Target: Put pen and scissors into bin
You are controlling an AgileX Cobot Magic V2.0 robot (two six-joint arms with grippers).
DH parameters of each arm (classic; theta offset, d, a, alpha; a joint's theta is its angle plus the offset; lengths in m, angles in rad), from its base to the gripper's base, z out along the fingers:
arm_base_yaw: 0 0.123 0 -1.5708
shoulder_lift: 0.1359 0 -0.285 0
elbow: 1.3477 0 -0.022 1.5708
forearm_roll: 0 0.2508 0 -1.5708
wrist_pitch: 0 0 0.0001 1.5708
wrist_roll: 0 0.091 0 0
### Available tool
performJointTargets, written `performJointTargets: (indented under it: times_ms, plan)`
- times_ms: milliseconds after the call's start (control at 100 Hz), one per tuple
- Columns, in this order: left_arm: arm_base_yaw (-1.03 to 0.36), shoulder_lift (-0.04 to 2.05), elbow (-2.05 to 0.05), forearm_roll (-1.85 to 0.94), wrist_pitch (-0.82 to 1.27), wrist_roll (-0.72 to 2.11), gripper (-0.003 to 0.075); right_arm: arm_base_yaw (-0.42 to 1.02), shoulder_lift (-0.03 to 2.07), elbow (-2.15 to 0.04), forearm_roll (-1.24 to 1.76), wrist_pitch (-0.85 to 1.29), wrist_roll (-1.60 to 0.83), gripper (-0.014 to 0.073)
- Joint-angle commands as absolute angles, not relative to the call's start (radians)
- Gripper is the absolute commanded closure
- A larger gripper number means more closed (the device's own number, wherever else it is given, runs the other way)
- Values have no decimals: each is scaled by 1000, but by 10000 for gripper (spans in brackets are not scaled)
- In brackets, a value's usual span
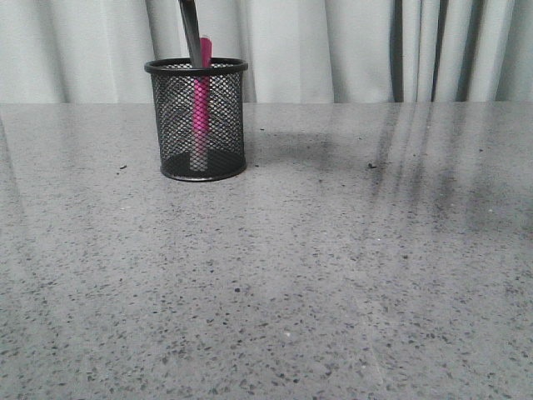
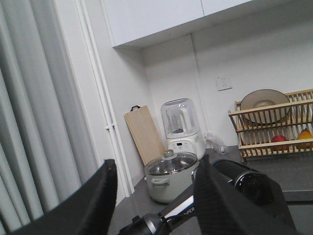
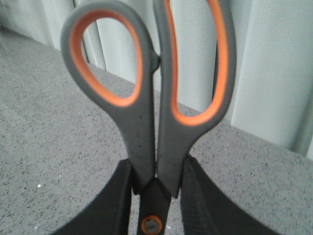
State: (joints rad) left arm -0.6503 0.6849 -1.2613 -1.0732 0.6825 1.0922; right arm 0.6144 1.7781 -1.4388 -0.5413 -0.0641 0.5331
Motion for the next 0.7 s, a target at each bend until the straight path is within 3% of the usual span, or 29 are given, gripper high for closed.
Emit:
performJointTargets:
  times_ms: [0,560,630,690]
  plan:
    - [-657,681,-1273,-1079,643,1065,394,592,1737,-1444,-558,-244,523,664]
    - [-657,681,-1250,-1073,640,1064,395,585,1752,-1214,-558,-386,482,658]
    - [-657,681,-1250,-1073,640,1059,395,585,1752,-1214,-558,-397,482,615]
    - [-657,681,-1250,-1073,640,1058,395,585,1752,-1214,-556,-414,482,516]
